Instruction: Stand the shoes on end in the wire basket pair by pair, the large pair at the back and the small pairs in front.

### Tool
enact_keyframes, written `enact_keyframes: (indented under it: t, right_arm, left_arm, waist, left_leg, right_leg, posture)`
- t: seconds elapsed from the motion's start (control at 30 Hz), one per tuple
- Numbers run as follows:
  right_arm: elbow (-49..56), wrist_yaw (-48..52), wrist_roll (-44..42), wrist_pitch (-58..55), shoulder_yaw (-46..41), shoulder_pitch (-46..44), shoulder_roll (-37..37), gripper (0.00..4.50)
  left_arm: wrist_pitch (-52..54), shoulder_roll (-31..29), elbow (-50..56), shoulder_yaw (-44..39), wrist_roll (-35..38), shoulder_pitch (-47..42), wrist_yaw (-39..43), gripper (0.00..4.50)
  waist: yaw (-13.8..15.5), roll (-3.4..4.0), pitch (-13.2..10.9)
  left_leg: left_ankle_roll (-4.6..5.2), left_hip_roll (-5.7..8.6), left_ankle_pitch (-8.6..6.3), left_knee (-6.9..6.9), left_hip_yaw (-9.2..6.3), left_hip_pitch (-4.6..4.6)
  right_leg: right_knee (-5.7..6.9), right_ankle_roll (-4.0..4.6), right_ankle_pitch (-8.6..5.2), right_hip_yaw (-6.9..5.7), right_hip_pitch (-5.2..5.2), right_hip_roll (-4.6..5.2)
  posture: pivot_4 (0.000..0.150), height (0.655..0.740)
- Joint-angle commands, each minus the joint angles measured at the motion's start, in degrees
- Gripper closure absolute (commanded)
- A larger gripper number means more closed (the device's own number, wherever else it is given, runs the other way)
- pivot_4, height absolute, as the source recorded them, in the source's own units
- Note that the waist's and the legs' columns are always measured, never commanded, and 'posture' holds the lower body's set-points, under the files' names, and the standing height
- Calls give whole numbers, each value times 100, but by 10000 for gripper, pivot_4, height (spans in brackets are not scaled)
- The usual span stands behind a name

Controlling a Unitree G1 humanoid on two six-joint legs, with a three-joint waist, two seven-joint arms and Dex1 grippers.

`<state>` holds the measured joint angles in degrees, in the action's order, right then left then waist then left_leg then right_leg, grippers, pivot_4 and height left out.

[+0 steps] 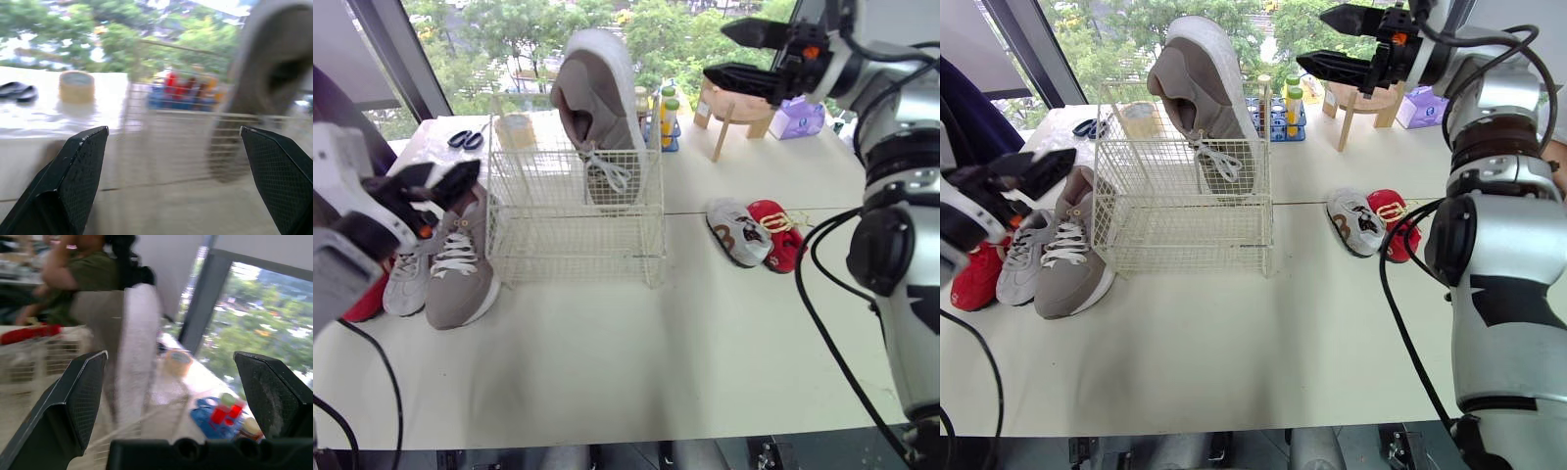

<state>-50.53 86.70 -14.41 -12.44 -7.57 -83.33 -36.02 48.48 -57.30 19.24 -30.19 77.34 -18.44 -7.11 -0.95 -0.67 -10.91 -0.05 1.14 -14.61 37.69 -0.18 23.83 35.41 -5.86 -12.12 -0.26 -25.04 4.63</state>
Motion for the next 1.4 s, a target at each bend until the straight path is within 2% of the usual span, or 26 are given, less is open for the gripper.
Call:
enact_keyframes:
  t: [0.03, 0.13, 0.23, 0.3, 0.5, 0.6, 0.7, 0.8, 1.03, 1.07, 1.2, 1.33, 1.4]
  right_arm:
    - [3173, -57, -1469, -2002, 69, 958, 290, 376]
    - [5239, -670, -1793, -2634, 439, 2126, 460, 376]
    - [6329, -1151, -1494, -2639, 872, 2888, 303, 376]
    - [6708, -1388, -1276, -2562, 1053, 3158, 112, 376]
    - [7386, -2153, -1769, -3029, 960, 3520, 213, 376]
    - [7501, -2514, -1826, -3102, 1004, 3587, 324, 376]
    - [7505, -2863, -1882, -3116, 996, 3610, 484, 376]
    - [7504, -3055, -1839, -3056, 1072, 3622, 540, 0]
    - [7509, -3384, -1904, -3066, 1054, 3665, 550, 0]
    - [7501, -3397, -1937, -3072, 1039, 3666, 545, 0]
    - [7462, -3405, -1980, -3074, 1048, 3634, 465, 0]
    - [7369, -3357, -2014, -3082, 974, 3600, 299, 0]
    - [7259, -3343, -2089, -3089, 902, 3543, 263, 0]
  left_arm:
    - [865, -594, -1397, 730, -676, -732, 228, 314]
    - [1060, -521, -2588, 1640, -1605, -1702, 676, 314]
    - [988, -387, -3503, 2417, -2548, -2675, 1416, 314]
    - [765, -345, -4090, 2992, -3315, -3266, 1999, 314]
    - [144, 87, -6264, 4379, -5350, -4717, 3479, 314]
    - [-235, 483, -7376, 4537, -5949, -5213, 4022, 314]
    - [-873, 968, -8419, 4608, -6537, -5515, 4217, 314]
    - [-1255, 1269, -9016, 4442, -6870, -5648, 4247, 8440]
    - [-1693, 1497, -9447, 3985, -7307, -5719, 3962, 42855]
    - [-1700, 1510, -9458, 3885, -7317, -5731, 3914, 44055]
    - [-1666, 1413, -9384, 3422, -7255, -5960, 3731, 44055]
    - [-1961, 1075, -8869, 3172, -7339, -6353, 3943, 44055]
    - [-1665, 864, -8571, 2912, -7194, -6587, 3960, 44055]
  waist:
    - [3, 11, -2]
    - [42, 6, 2]
    - [62, -8, 0]
    - [80, -25, -7]
    - [37, -33, -5]
    - [25, -34, -5]
    - [28, -38, -5]
    - [31, -39, -5]
    - [26, -40, -4]
    - [26, -40, -5]
    - [30, -40, -5]
    - [32, -80, -21]
    - [25, -88, -19]
  left_leg:
    - [0, 0, 0, -1, 2, -7]
    - [1, 2, 1, -5, 5, -27]
    - [-2, 9, 2, 10, 0, -29]
    - [-3, 18, 2, 30, 3, -21]
    - [-2, 17, 2, 32, 14, -21]
    - [-1, 15, 2, 32, 20, -23]
    - [1, 11, 1, 33, 23, -22]
    - [4, 10, -1, 33, 20, -20]
    - [10, 7, -5, 35, 6, -20]
    - [10, 6, -5, 35, 5, -20]
    - [10, 5, -5, 40, 4, -22]
    - [10, 4, -5, 41, -2, -15]
    - [10, 4, -4, 45, -4, 11]
  right_leg:
    - [3, 0, 0, 0, 5, -2]
    - [49, -3, -2, 1, 11, 2]
    - [61, -8, -6, -6, 17, 2]
    - [57, -8, -7, -5, 21, 5]
    - [47, -9, -7, -4, 22, 3]
    - [49, -12, -9, -3, 21, 3]
    - [53, -12, -10, -1, 18, 3]
    - [51, -12, -9, -1, 18, 6]
    - [56, -13, -9, 1, 16, 10]
    - [60, -14, -9, 0, 16, 10]
    - [60, -14, -9, 0, 16, 11]
    - [62, -14, -9, -2, 12, 10]
    - [70, -14, -8, -3, -8, 9]
  posture:
    - [1500, 7400]
    - [1500, 7400]
    - [1500, 7400]
    - [1500, 7400]
    - [1500, 7400]
    - [1500, 7400]
    - [1500, 7400]
    - [1500, 7400]
    - [1500, 7400]
    - [1500, 7400]
    - [1500, 7400]
    - [1500, 7400]
    - [1500, 7400]
